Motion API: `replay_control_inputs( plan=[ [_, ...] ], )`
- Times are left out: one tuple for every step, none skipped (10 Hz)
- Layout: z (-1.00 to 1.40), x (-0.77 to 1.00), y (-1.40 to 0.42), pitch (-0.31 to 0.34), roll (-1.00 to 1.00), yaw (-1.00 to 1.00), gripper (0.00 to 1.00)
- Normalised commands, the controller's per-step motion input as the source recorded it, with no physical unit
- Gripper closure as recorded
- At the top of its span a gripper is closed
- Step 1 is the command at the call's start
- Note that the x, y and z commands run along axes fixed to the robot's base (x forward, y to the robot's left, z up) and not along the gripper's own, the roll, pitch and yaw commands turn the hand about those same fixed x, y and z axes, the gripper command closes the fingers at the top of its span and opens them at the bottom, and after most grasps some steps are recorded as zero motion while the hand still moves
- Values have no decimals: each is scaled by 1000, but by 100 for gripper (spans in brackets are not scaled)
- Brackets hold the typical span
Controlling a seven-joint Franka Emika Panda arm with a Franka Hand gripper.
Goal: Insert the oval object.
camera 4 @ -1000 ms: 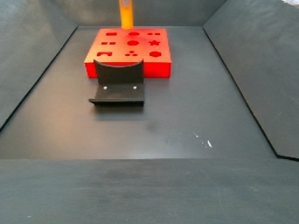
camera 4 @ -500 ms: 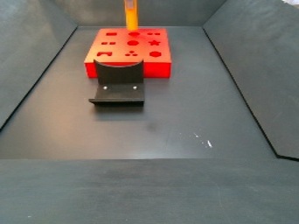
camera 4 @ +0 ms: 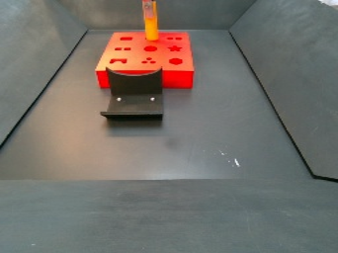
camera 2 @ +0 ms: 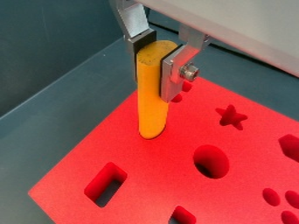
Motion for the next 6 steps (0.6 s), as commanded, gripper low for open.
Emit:
replay_control_inputs(
  plan=[
    [-340, 97, 0, 0, 31, 0, 100],
    [-346, 31, 0, 0, 0, -9, 100],
    [-383, 29, 0, 0, 0, -51, 100],
    [-406, 11, 0, 0, 1, -86, 100],
    [-440, 0, 0, 0, 50, -123, 100],
    [-449, 0, 0, 0, 71, -126, 100]
  ],
)
